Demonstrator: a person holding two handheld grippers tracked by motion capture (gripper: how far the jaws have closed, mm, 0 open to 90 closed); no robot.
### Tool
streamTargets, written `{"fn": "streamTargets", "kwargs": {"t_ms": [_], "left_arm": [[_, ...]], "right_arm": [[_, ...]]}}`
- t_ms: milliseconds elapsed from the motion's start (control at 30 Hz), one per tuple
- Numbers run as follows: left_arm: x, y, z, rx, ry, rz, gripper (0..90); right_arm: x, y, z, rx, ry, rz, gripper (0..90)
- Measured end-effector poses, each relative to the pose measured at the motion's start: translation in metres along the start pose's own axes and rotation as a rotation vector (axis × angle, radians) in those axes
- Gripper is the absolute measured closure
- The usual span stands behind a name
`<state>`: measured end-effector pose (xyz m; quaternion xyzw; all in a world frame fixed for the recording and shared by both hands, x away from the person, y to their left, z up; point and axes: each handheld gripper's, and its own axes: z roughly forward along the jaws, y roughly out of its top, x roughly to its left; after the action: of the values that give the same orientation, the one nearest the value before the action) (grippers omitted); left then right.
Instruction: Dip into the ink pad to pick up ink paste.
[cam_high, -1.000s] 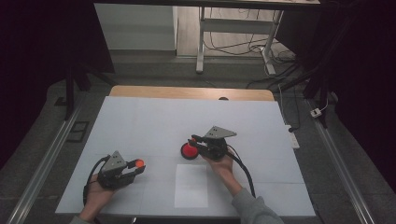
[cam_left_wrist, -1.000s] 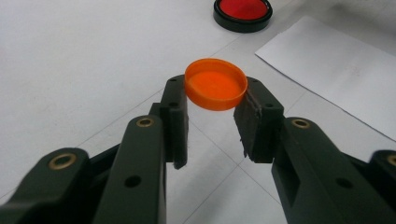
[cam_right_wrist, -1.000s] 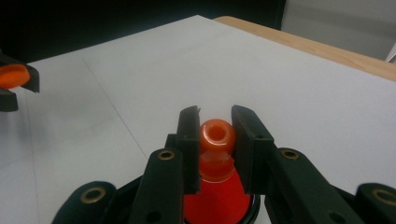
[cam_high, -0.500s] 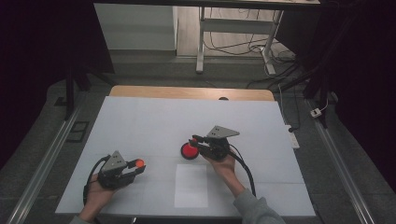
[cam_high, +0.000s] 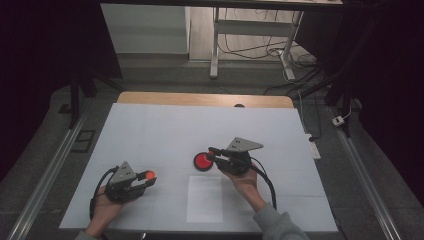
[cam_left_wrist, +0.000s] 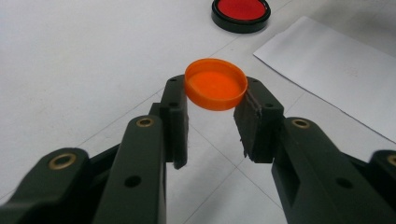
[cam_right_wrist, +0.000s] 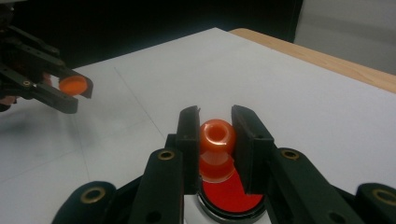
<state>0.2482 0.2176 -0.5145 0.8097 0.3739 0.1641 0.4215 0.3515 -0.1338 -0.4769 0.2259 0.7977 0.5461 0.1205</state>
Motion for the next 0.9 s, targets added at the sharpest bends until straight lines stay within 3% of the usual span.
{"fn": "streamTargets", "kwargs": {"t_ms": [900], "left_arm": [[0.0,0.0,0.0,0.001,0.0,0.002,65.2]], "right_arm": [[0.013,-0.005,-0.023,0.0,0.036,-0.01,72.6]]}}
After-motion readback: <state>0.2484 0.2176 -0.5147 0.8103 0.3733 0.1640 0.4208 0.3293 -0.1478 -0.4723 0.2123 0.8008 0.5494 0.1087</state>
